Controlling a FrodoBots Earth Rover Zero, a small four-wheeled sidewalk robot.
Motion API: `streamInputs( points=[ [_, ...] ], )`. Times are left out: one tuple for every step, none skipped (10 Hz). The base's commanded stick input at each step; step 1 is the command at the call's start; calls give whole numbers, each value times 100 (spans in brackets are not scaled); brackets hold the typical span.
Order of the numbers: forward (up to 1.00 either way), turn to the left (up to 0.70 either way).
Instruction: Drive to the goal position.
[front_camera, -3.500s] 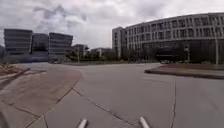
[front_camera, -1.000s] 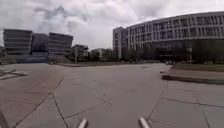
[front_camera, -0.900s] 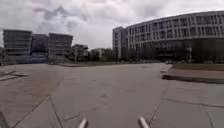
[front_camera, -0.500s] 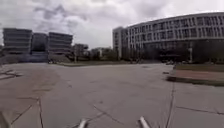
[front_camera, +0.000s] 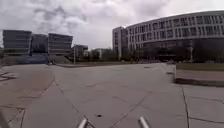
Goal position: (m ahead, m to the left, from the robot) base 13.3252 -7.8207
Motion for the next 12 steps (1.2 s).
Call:
streamInputs(
  points=[
    [70,0],
    [70,0],
    [70,0],
    [70,0],
    [70,0],
    [70,0],
    [70,0],
    [70,-6],
    [70,-35],
    [70,-35],
    [70,-35],
    [70,-35]
  ],
)
